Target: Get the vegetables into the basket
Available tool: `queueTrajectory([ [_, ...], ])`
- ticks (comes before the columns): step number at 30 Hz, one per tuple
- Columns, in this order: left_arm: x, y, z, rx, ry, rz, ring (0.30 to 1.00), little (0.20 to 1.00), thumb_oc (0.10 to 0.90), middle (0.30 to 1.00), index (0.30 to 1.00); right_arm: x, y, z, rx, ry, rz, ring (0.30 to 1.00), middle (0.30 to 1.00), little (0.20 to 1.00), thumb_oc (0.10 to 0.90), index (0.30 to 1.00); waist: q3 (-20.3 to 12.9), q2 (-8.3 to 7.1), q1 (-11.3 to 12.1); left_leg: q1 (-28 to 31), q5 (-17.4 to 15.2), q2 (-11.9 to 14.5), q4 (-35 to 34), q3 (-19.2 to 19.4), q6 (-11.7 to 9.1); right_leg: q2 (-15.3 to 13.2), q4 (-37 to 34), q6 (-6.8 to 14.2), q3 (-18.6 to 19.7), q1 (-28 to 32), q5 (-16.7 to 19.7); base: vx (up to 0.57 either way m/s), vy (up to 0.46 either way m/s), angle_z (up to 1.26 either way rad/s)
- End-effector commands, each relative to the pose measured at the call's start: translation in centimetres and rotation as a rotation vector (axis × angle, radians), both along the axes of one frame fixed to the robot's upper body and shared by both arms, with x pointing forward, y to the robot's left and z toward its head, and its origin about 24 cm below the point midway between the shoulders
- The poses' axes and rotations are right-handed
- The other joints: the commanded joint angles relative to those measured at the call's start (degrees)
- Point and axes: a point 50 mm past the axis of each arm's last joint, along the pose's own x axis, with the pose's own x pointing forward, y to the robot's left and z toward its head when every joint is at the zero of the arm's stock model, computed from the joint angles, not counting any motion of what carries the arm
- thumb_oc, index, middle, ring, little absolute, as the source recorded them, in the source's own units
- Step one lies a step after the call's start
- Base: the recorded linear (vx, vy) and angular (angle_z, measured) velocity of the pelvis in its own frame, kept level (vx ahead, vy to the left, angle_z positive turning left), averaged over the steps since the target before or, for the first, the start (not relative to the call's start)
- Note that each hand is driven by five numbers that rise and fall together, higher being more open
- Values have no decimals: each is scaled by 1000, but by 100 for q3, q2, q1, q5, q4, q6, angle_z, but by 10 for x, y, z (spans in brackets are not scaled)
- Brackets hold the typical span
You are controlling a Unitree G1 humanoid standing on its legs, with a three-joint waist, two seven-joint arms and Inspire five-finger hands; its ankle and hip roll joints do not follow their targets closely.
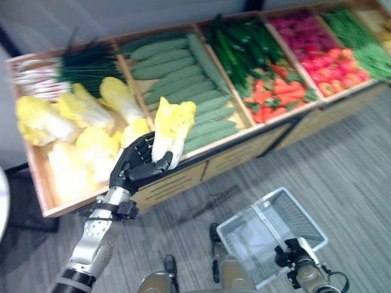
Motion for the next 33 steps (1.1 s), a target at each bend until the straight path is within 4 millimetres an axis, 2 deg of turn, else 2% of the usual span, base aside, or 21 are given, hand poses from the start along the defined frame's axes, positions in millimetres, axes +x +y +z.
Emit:
queueTrajectory([
  [1,-4,3,60,-6,-297,-31,300,300,400,300,300,-10,-23,6,-75,10,-39,300,300,300,400,300,-156,-10,225,96,50,288,-338,-61,-501,-554,100,223,-117,619,-147,-120,77,-58],
  [3,-6,4,58,1,-292,-30,300,300,400,300,300,-11,-23,6,-75,13,-42,300,300,300,400,300,-202,-34,299,109,99,306,-408,151,-509,-566,179,219,-268,720,-219,-81,14,-66],
  [6,-8,6,55,5,-276,-24,300,300,400,300,300,-14,-24,6,-79,21,-45,300,300,300,400,300,-262,-108,371,249,12,290,-522,352,-607,-542,-219,324,-543,929,-313,30,-43,-86],
  [8,-8,8,53,1,-271,-13,300,300,400,300,300,-16,-24,5,-79,25,-43,300,300,300,400,300,-268,-111,340,273,60,343,-533,486,-657,-444,-452,292,-563,964,-420,-23,-134,-59],
  [10,-8,6,52,-8,-267,-11,300,300,400,300,300,-24,-28,5,-85,40,-67,300,300,300,400,300,-273,-52,225,266,145,433,-537,552,-744,-282,-687,219,-466,956,-511,17,-174,-45],
  [13,-7,2,51,-12,-261,-28,300,300,400,300,300,-30,-34,6,-96,49,-87,300,300,300,400,300,-267,-5,132,285,204,508,-569,590,-810,-197,-829,193,-449,978,-529,8,-153,-28],
  [16,-5,-2,50,-33,-258,-39,300,300,400,300,300,-36,-40,7,-111,61,-116,300,300,300,400,300,-264,112,27,303,306,654,-568,638,-928,-59,-912,125,-381,974,-590,10,-175,-19],
  [23,0,-16,46,-75,-244,-74,300,300,400,300,300,-31,-49,13,-141,22,-139,300,300,300,400,300,-221,389,-181,354,505,1010,-449,734,-1176,289,-831,-113,-198,968,-836,12,-194,-20],
  [25,3,-21,45,-87,-239,-84,300,300,400,300,300,-26,-52,17,-147,-11,-146,300,300,300,400,300,-158,436,-233,273,490,1156,-55,605,-1285,396,-838,-224,-132,1028,-920,-25,-246,-3],
  [26,3,-22,44,-91,-238,-83,300,300,400,300,300,-22,-54,19,-153,-23,-143,300,300,300,400,300,-125,429,-216,193,598,1180,116,503,-1234,454,-842,-322,-84,991,-854,-40,-124,-6],
  [27,3,-24,45,-93,-240,-87,300,300,400,300,300,-17,-57,22,-164,-32,-134,300,300,300,400,300,-93,442,-150,143,665,1128,247,147,-1246,504,-840,-357,50,1001,-854,-32,-78,-23],
  [28,3,-27,44,-99,-238,-93,300,300,400,300,300,-12,-60,25,-180,-39,-124,300,300,300,400,300,-59,459,-48,72,683,986,253,-364,-1237,529,-841,-369,181,1009,-864,34,-37,-70],
  [29,2,-28,42,-100,-233,-87,300,300,400,300,300,-4,-61,29,-189,-59,-105,300,300,300,400,300,-65,439,111,-117,518,680,13,-1239,-1141,545,-865,-356,435,987,-843,17,-21,-86],
  [30,2,-28,42,-100,-233,-87,300,300,400,300,300,-4,-61,29,-189,-59,-104,300,300,300,400,300,-70,438,103,-122,517,674,13,-1245,-1138,540,-864,-353,429,985,-848,56,-26,-111],
  [31,1,-26,41,-93,-235,-75,300,300,400,300,300,3,-60,31,-193,-80,-81,300,300,300,400,300,-73,427,198,-284,564,592,-131,-1855,-1137,589,-876,-326,711,978,-848,68,-2,-82],
  [32,1,-26,41,-93,-235,-76,300,300,400,300,300,5,-60,32,-192,-88,-74,300,300,300,400,300,-105,432,204,-347,636,581,-235,-2051,-1129,605,-878,-323,785,954,-825,68,-4,-74],
  [33,1,-25,41,-93,-234,-76,300,300,400,300,300,5,-60,32,-192,-88,-74,300,300,300,400,300,-105,431,203,-341,639,580,-243,-2052,-1129,604,-877,-323,783,956,-827,61,20,-77],
])
